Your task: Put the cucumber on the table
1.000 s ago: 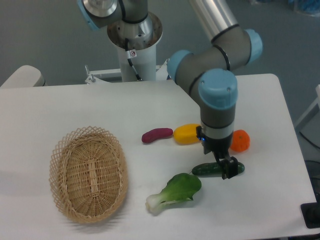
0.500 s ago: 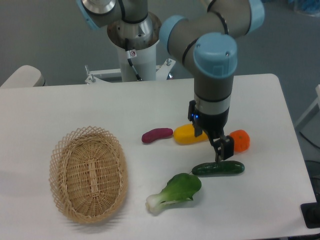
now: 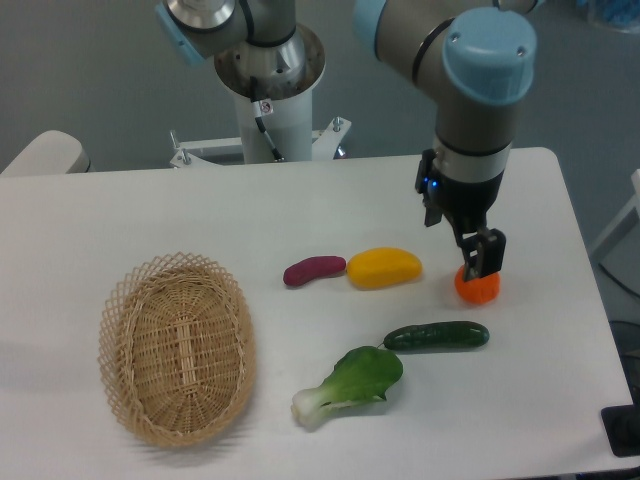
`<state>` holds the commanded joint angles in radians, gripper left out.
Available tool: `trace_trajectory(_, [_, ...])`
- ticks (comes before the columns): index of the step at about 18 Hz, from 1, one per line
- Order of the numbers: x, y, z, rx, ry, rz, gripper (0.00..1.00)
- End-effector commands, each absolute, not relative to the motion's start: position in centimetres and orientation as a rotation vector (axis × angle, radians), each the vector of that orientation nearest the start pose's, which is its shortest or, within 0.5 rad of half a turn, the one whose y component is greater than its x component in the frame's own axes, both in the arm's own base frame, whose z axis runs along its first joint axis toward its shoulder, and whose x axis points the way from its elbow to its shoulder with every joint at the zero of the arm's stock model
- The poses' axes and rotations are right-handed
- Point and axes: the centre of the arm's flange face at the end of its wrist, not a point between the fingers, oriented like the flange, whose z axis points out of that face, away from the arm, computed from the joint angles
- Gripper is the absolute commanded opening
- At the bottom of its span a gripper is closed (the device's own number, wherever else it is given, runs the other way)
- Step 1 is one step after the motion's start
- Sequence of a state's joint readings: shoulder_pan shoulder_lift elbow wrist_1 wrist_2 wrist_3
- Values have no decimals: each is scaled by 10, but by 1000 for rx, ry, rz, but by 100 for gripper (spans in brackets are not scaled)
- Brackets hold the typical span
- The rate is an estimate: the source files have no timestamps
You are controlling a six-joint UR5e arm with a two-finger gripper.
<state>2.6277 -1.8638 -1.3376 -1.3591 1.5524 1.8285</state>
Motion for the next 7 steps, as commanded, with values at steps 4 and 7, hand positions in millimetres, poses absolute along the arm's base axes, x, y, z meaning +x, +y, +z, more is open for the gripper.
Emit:
trace_trajectory(4, [-476,430,462,-2861,1177,229,100])
trace_trajectory(7, [-474,434,459,-2855,1171,224,100])
